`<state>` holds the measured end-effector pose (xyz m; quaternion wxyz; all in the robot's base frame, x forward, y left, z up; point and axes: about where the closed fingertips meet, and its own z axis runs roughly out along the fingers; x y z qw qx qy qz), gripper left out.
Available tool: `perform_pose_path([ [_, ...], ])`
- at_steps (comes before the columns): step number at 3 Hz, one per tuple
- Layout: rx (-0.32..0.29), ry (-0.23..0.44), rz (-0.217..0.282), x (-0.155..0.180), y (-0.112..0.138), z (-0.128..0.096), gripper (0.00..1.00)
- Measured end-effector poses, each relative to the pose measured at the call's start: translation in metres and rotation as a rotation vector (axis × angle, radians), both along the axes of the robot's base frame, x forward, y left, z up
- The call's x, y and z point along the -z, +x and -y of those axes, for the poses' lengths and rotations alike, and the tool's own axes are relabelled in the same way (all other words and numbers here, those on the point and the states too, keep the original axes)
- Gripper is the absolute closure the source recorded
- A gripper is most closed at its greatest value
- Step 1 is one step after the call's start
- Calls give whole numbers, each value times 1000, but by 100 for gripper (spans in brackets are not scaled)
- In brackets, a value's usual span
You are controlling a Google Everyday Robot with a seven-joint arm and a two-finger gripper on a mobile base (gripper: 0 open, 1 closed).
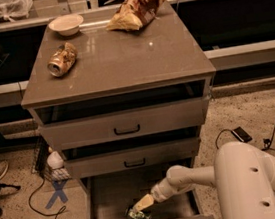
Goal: Place green can into bottom drawer
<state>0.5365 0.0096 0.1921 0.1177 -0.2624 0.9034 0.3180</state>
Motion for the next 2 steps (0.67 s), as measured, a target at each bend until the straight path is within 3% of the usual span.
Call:
perform_pose_path([
  [1, 32, 42, 5, -2, -7, 19, 0],
  [2, 84, 101, 60, -28, -19, 59, 0],
])
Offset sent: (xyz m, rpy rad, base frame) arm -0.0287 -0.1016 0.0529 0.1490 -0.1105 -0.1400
